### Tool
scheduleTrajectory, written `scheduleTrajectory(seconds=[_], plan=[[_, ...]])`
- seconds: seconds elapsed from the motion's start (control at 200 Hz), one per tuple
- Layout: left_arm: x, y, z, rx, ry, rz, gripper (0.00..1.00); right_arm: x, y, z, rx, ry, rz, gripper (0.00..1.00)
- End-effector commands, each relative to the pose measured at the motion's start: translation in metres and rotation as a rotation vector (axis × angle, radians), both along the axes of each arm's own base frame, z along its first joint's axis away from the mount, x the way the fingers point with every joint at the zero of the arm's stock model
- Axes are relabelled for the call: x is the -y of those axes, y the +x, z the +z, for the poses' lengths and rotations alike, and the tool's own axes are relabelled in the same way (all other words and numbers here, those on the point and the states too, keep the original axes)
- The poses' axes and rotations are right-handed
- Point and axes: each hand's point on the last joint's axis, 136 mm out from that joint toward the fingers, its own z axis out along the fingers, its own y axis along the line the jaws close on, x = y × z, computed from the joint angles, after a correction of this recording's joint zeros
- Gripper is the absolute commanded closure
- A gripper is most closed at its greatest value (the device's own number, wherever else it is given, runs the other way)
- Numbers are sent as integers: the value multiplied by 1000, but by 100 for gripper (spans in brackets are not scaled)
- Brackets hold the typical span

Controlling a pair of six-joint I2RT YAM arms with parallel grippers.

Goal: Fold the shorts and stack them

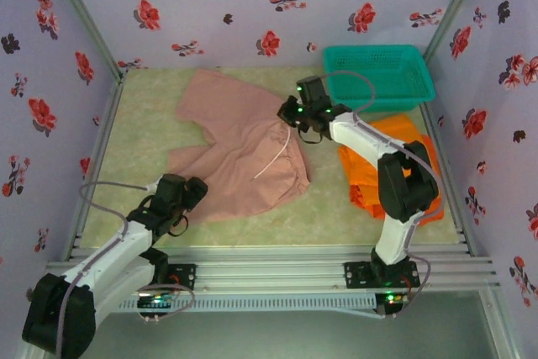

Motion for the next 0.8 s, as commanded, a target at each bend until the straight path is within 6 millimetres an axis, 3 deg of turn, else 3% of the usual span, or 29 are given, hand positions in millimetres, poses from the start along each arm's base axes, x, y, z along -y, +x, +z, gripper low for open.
scheduleTrajectory(seconds=[0.0,0.06,0.125,0.19,0.25,0.37,0.425,0.55,0.615,0.665,0.735,0.795], plan=[[-10,-17,-22,-70,35,26,1,-20,-36,-10,137,-344,153,100],[-10,-18,-23,-74,37,27,1,-34,-59,-25,195,-549,254,100],[-11,-18,-22,-73,39,30,1,-49,-87,-47,233,-740,400,93],[-12,-18,-21,-70,44,31,1,-66,-118,-71,246,-846,568,80],[-14,-19,-21,-68,50,39,1,-80,-145,-81,270,-869,688,66],[-20,-21,-18,-57,67,61,1,-100,-192,-63,329,-740,837,35],[-23,-21,-15,-46,71,73,1,-101,-205,-48,336,-657,866,27],[-26,-19,-8,-15,70,88,1,-89,-201,-7,359,-492,810,18],[-26,-18,-6,-6,69,88,1,-81,-186,17,337,-342,722,17],[-25,-17,-4,-3,69,87,1,-71,-169,29,304,-254,624,9],[-25,-17,-4,-5,69,86,1,-52,-143,29,237,-224,480,5],[-25,-17,-5,-8,71,87,1,-36,-126,17,148,-229,385,5]])
